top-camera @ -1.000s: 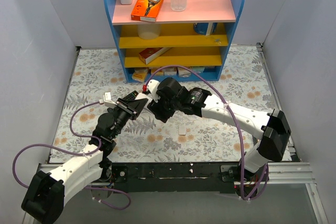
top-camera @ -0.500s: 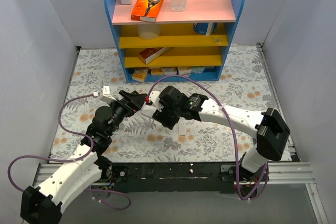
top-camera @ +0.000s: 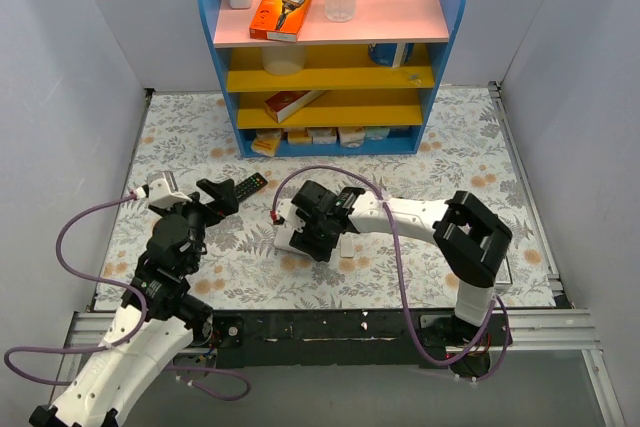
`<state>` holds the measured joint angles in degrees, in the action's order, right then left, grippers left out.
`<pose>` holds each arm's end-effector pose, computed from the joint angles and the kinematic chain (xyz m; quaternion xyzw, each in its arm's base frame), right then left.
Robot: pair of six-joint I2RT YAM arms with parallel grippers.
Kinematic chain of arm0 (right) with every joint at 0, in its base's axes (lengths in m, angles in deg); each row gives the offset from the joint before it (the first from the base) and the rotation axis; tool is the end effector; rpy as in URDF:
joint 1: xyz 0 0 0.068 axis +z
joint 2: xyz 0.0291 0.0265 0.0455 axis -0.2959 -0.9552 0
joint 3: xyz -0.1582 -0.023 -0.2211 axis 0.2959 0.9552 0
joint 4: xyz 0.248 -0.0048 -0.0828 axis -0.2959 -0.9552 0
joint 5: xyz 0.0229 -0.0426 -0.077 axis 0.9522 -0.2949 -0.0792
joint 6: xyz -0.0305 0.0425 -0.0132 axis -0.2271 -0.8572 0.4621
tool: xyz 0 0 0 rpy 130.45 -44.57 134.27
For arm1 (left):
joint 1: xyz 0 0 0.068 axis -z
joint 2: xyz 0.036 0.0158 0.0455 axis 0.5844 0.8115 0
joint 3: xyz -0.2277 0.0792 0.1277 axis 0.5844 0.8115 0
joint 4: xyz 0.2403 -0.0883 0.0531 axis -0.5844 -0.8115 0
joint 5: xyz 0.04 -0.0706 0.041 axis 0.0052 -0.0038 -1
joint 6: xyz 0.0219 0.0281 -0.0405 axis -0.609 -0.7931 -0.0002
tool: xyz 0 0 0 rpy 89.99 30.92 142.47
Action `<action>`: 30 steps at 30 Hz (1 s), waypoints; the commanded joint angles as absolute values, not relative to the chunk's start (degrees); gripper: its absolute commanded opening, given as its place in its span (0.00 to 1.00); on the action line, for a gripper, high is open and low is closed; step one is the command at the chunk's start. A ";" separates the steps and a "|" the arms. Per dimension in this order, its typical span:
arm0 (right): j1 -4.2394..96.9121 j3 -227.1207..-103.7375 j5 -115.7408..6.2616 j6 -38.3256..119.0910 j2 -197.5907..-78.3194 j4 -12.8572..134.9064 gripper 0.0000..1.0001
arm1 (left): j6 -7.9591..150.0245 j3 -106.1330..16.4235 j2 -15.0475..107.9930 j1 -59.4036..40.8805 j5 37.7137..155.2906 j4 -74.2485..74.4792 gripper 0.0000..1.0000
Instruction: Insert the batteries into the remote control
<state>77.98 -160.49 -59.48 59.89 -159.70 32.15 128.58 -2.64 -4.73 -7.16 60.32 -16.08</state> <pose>0.1791 0.3239 0.1950 -0.5846 0.7730 0.1223 0.2140 0.1144 -0.0435 0.2907 -0.4023 0.6342 -0.3578 0.5549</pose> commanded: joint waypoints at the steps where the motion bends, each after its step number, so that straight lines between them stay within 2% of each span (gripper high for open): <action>1: 77.94 -161.60 -57.81 62.31 -162.16 33.85 0.25 | 121.33 -3.80 -8.54 -7.46 53.79 -19.30 0.98; 10: 77.94 -161.25 -58.25 63.72 -164.28 30.60 0.36 | 120.02 1.91 -12.41 -7.46 53.70 -16.84 0.98; 16: 77.94 -161.33 -58.86 64.60 -163.49 28.14 0.50 | 118.17 1.91 -10.04 -7.46 54.40 -15.35 0.98; 20: 77.94 -162.57 -57.73 64.86 -162.70 26.55 0.64 | 117.81 2.53 -9.86 -7.46 54.49 -14.12 0.98; 30: 77.85 -163.89 -58.51 68.02 -156.73 22.60 0.85 | 117.37 2.53 -10.04 -7.46 54.23 -13.94 0.98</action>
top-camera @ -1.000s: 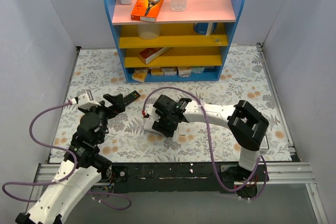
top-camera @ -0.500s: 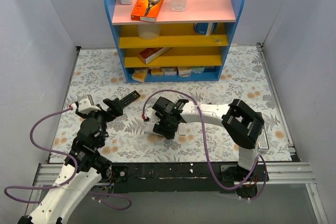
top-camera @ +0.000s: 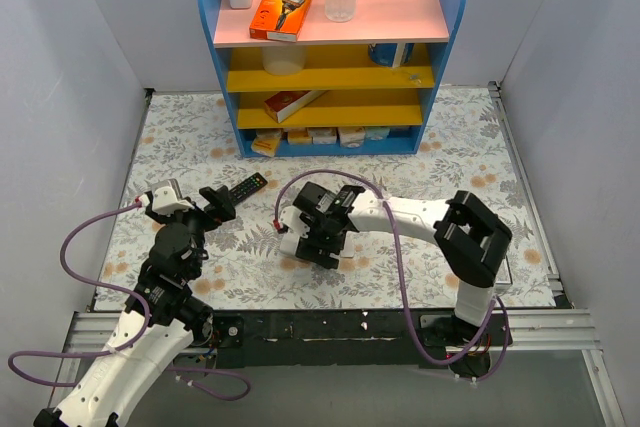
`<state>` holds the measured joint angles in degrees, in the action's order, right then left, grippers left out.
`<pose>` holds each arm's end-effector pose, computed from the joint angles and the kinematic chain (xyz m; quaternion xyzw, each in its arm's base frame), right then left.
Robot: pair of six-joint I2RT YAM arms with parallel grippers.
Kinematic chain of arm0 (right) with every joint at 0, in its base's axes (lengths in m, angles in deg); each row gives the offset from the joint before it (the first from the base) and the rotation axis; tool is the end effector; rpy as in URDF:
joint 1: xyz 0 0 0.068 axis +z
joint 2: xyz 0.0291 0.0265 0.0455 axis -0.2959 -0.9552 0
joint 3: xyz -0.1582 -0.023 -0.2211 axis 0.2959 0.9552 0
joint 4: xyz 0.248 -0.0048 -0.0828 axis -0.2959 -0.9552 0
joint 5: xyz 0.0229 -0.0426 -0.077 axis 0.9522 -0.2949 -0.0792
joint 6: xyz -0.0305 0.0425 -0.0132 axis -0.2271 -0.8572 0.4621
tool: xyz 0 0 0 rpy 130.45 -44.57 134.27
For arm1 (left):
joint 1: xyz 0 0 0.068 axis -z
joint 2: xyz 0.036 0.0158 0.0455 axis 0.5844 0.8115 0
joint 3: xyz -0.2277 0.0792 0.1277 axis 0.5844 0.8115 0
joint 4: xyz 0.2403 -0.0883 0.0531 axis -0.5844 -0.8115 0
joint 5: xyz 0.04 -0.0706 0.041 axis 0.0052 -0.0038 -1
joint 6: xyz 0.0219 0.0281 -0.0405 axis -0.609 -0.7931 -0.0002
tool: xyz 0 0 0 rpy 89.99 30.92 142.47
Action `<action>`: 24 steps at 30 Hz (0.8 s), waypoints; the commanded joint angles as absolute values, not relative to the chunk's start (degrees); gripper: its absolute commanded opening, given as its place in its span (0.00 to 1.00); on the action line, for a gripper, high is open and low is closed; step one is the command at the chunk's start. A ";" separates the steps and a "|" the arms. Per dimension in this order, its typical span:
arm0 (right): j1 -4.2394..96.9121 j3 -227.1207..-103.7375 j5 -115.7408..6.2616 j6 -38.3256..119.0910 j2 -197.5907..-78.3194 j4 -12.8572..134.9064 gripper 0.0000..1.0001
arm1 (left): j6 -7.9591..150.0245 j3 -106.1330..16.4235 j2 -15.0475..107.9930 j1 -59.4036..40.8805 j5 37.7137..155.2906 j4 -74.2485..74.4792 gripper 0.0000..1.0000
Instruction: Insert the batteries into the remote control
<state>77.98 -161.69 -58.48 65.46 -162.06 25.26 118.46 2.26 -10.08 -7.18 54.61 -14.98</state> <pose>0.1760 0.3197 0.1812 -0.6306 0.7550 0.0952 0.1524 0.1061 -0.0354 0.2727 -0.3732 0.6402 -0.2838 0.6085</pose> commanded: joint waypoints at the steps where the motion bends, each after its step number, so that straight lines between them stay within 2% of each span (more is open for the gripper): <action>1: 77.85 -163.45 -58.86 69.16 -156.28 22.51 0.85 | 117.37 2.53 -10.04 -7.46 54.40 -13.94 0.98; 3: 77.59 -161.53 -60.79 70.31 -155.06 22.25 0.88 | 117.29 2.53 -9.95 -7.46 54.40 -13.94 0.98; 7: 76.63 -158.53 -62.12 72.86 -153.73 21.54 0.88 | 117.20 2.62 -10.12 -7.46 54.58 -13.77 0.98; 16: 72.85 -154.83 -61.06 75.67 -152.59 22.77 0.80 | 117.11 2.62 -9.95 -7.46 55.19 -13.77 0.98; 24: 71.35 -155.01 -58.34 76.20 -155.13 23.74 0.70 | 117.20 2.70 -10.04 -7.46 55.72 -13.68 0.98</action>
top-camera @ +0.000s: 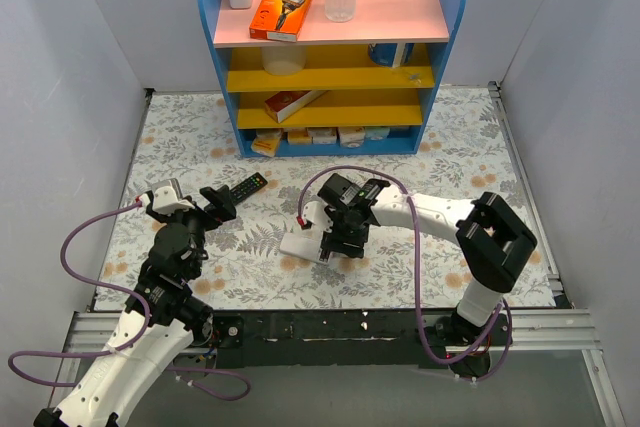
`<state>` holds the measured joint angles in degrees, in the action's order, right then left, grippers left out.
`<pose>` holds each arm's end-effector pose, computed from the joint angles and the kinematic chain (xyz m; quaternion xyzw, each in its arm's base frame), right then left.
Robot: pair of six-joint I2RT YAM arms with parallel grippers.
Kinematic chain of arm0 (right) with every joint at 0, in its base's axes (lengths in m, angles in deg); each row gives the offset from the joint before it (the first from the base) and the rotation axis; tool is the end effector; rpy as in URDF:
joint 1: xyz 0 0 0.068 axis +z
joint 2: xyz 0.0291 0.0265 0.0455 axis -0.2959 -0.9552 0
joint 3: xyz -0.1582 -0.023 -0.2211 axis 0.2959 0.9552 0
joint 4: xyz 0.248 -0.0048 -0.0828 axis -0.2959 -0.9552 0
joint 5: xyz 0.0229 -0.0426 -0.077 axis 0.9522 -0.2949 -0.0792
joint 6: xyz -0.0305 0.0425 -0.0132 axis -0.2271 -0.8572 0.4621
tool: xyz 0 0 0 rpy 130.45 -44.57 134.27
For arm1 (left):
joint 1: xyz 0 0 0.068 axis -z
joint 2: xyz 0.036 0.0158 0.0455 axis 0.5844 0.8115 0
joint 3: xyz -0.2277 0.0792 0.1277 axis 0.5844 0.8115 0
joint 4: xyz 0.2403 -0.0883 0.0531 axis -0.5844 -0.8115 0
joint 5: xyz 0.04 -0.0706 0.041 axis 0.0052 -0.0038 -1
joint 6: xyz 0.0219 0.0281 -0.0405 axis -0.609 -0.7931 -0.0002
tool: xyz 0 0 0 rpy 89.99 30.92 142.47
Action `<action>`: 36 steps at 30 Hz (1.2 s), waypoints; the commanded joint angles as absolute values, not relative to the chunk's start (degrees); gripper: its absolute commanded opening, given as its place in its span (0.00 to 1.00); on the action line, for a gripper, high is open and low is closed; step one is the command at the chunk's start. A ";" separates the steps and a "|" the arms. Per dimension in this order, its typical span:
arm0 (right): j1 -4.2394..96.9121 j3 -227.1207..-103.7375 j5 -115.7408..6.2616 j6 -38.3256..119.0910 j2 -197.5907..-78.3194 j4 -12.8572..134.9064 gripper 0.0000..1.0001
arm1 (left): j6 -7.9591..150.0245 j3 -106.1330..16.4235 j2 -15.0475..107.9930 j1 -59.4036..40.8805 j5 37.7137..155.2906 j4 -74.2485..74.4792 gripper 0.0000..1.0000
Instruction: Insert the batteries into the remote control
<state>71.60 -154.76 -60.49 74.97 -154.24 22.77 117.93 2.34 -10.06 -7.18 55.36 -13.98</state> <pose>0.1900 0.2674 0.1909 -0.6503 0.7418 0.0533 0.1548 0.1065 -0.0361 0.2740 -0.3669 0.6391 -0.2902 0.6105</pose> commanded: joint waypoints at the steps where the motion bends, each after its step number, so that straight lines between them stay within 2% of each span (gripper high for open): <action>1: 71.35 -155.01 -58.25 76.29 -155.31 23.83 0.70 | 117.11 2.62 -9.95 -7.46 55.72 -13.68 0.98; 15: 70.12 -154.31 -57.90 76.73 -158.12 26.20 0.67 | 117.11 2.62 -9.95 -7.46 55.99 -13.77 0.98; 30: 70.12 -153.43 -55.97 76.90 -159.44 26.38 0.60 | 116.93 2.71 -9.42 -7.46 56.60 -13.33 0.98; 36: 70.12 -153.43 -55.26 76.12 -159.00 25.76 0.46 | 117.02 2.79 -9.42 -7.46 56.95 -13.41 0.98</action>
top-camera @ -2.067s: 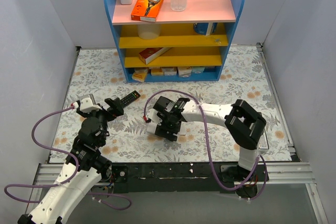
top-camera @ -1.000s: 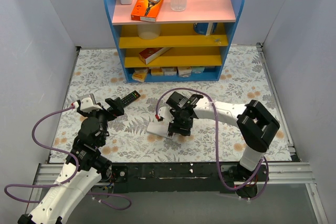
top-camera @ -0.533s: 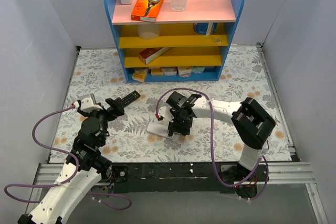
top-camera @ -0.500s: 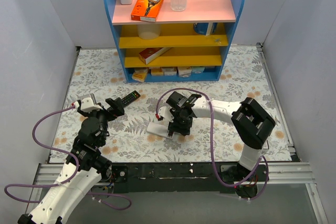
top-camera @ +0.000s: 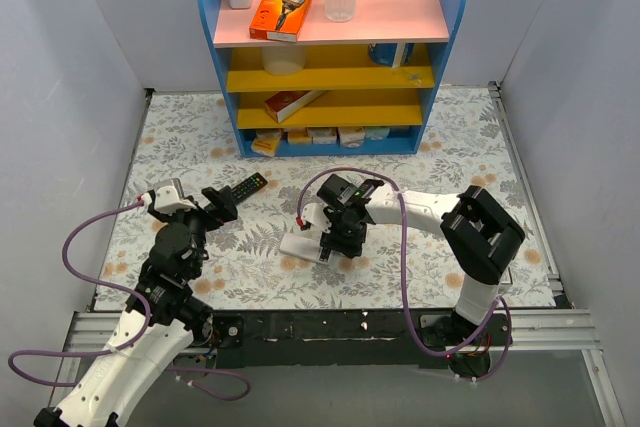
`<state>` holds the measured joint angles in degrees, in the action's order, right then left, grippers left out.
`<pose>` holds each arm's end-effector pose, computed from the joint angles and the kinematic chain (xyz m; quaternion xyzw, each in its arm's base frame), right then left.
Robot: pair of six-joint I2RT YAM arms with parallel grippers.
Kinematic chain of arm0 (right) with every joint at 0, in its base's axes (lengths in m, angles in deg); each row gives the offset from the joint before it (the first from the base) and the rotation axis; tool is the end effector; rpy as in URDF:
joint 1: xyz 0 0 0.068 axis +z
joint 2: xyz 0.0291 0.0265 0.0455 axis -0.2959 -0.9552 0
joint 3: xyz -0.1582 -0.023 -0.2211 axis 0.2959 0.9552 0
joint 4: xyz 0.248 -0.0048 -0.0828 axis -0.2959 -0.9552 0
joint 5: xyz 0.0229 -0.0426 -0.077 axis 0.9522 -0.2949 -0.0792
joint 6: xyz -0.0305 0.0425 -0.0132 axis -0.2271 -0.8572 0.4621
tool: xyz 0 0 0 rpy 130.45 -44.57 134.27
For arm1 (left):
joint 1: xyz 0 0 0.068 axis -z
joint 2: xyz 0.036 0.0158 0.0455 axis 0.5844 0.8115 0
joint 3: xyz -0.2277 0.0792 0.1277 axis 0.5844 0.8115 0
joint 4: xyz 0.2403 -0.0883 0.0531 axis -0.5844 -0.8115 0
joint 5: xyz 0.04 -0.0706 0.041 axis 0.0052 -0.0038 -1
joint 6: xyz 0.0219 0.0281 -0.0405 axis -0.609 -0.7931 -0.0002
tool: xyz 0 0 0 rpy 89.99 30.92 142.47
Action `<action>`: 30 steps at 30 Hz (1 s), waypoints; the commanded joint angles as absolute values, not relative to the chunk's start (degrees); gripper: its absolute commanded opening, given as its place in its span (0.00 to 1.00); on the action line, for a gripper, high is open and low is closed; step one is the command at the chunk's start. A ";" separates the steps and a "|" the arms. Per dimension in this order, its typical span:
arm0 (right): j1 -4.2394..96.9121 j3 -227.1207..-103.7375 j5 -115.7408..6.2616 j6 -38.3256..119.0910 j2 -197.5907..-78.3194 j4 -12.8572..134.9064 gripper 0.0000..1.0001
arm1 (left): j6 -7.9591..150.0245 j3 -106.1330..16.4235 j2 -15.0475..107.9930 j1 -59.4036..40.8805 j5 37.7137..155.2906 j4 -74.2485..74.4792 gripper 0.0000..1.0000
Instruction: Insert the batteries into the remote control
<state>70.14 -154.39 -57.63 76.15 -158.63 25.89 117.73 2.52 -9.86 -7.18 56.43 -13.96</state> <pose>0.2010 0.2711 0.1671 -0.6521 0.7422 0.0710 0.1369 0.1072 -0.0371 0.2726 -0.3603 0.6453 -0.2932 0.6065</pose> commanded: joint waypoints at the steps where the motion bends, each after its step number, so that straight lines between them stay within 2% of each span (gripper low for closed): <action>1: 70.12 -153.43 -55.26 75.85 -158.83 25.50 0.42 | 117.02 2.71 -9.42 -7.46 57.21 -13.41 0.98; 13: 70.12 -151.14 -56.84 68.21 -151.80 26.73 0.33 | 126.24 2.27 -1.78 -7.46 69.95 -14.56 0.98; 24: 71.34 -153.25 -57.02 60.04 -147.31 27.43 0.35 | 132.84 0.33 19.30 -7.46 84.89 -15.96 0.98; 30: 74.60 -154.48 -58.86 56.96 -148.98 29.10 0.35 | 132.23 -2.04 29.24 -7.37 92.19 -17.28 0.94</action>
<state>72.47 -151.51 -57.89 60.41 -148.68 26.81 132.01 1.23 25.76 -7.18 85.52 -16.03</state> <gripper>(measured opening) 0.577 0.959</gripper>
